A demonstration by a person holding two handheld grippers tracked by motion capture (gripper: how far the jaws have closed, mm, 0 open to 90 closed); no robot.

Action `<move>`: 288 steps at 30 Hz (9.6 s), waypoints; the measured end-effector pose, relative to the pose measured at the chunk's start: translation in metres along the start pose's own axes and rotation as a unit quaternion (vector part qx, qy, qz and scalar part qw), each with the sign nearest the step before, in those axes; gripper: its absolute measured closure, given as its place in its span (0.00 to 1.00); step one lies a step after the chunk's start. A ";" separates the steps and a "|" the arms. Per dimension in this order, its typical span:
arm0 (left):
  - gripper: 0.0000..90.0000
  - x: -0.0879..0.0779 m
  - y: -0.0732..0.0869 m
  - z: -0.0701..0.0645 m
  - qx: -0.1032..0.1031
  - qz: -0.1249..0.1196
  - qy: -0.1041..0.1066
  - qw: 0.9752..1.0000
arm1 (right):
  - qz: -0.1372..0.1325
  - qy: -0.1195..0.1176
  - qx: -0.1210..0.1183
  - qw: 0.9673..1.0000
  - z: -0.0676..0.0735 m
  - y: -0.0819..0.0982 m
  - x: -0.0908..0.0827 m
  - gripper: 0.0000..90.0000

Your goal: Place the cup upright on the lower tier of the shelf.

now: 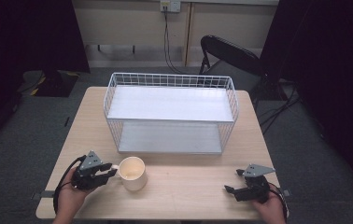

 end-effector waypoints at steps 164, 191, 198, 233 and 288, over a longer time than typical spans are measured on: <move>0.93 0.077 -0.110 -0.015 -0.133 -0.036 -0.128 0.982 | 0.000 0.000 0.000 1.000 0.000 0.000 0.000 0.18; 0.92 0.077 -0.106 -0.007 -0.151 -0.029 -0.137 0.979 | 0.000 0.000 0.000 1.000 0.000 0.000 0.000 0.18; 0.92 0.077 -0.105 -0.007 -0.154 -0.028 -0.135 0.978 | 0.000 0.000 0.000 1.000 0.000 0.000 0.000 0.18; 0.91 0.089 -0.106 -0.003 -0.184 -0.032 -0.160 0.969 | 0.000 0.001 0.000 1.000 0.000 0.000 0.000 0.18; 0.78 0.085 -0.098 0.003 -0.201 -0.035 -0.178 0.963 | 0.000 0.001 0.000 1.000 0.000 0.000 0.000 0.18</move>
Point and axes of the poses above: each handheld gripper's, and its own axes: x roughly forward along the jaws, y roughly out of its underside, z roughly to its left, the point moved 5 cm from there along x, roughly forward along the jaws, and after that the axes turned 3 degrees about x, right-handed, at the moved point
